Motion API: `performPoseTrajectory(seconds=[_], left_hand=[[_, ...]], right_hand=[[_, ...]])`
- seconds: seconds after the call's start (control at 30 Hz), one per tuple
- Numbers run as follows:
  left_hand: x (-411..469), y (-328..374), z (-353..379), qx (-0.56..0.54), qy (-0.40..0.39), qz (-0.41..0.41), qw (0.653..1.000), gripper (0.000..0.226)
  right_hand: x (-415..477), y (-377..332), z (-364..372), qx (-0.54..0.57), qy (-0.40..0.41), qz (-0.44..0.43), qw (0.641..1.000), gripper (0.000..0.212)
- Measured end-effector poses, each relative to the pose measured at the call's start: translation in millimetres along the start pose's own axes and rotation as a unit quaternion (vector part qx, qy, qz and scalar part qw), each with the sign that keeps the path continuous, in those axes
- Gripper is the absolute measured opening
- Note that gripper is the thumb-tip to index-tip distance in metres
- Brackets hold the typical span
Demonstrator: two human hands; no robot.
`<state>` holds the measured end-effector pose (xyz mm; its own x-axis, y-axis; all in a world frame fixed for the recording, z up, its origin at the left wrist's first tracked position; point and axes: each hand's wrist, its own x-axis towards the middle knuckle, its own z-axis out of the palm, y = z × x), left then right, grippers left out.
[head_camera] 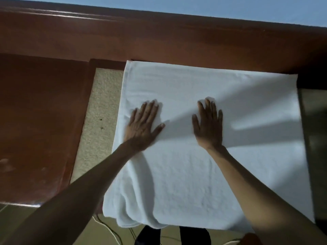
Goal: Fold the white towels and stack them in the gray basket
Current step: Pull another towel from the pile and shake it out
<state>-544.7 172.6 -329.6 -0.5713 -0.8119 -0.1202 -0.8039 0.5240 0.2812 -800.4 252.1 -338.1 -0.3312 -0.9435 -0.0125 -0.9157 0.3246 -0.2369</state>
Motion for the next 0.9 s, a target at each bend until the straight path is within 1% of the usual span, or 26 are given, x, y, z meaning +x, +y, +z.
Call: performPoseTrajectory(seconds=[0.17,0.27,0.33,0.37,0.4,0.43,0.5,0.53,0.57,0.63,0.73,0.83,0.9], left_hand=[[29.1,-58.3,-24.4,0.031,-0.005,-0.018,0.999,0.078],[35.4,-64.6,-31.0,0.022,-0.026,-0.04,0.999,0.079],[28.0,-59.1,-32.7,0.0,-0.031,-0.059,0.998,0.076],[18.3,-54.2,-35.3,-0.025,-0.015,-0.075,0.997,0.072],[3.4,-48.1,-37.8,-0.058,0.017,-0.088,0.994,0.065],[-15.7,-40.9,-39.2,-0.084,0.069,-0.094,0.99,0.054],[-60.3,-29.3,-37.0,-0.091,0.179,-0.113,0.973,0.031],[-83.2,-26.0,-34.4,-0.086,0.205,-0.137,0.965,0.024],[-104.7,-24.0,-32.0,-0.083,0.21,-0.166,0.96,0.021],[-140.3,-22.7,-25.8,-0.082,0.18,-0.227,0.954,0.025],[-182.7,-16.6,-16.7,-0.064,0.091,-0.296,0.949,0.035],[-213.4,4.8,-11.4,-0.081,0.07,-0.325,0.94,0.043],[-223.3,13.7,-11.4,-0.12,0.049,-0.354,0.926,0.041]], right_hand=[[-0.6,0.9,4.9,-0.003,0.005,0.0,1.0,0.059],[-3.3,-1.4,5.2,-0.013,-0.025,0.014,1.0,0.062],[-17.1,-7.9,3.6,-0.005,-0.037,0.04,0.999,0.061],[-27.7,-12.4,3.1,0.004,-0.041,0.053,0.998,0.061],[-40.6,-16.8,3.2,0.01,-0.045,0.065,0.997,0.061],[-55.7,-20.7,4.0,0.012,-0.047,0.074,0.996,0.062],[-86.7,-28.3,6.1,0.018,-0.044,0.077,0.996,0.064],[-100.4,-32.0,6.2,0.021,-0.041,0.073,0.996,0.065],[-113.0,-35.4,6.3,0.025,-0.038,0.07,0.997,0.065],[-133.2,-41.0,3.9,0.032,-0.04,0.065,0.997,0.066],[-160.1,-48.0,0.1,0.043,-0.056,0.06,0.996,0.068],[-193.3,-51.8,-1.1,0.044,-0.059,0.043,0.996,0.069],[-214.3,-51.1,-2.8,0.04,-0.073,0.037,0.996,0.067]])
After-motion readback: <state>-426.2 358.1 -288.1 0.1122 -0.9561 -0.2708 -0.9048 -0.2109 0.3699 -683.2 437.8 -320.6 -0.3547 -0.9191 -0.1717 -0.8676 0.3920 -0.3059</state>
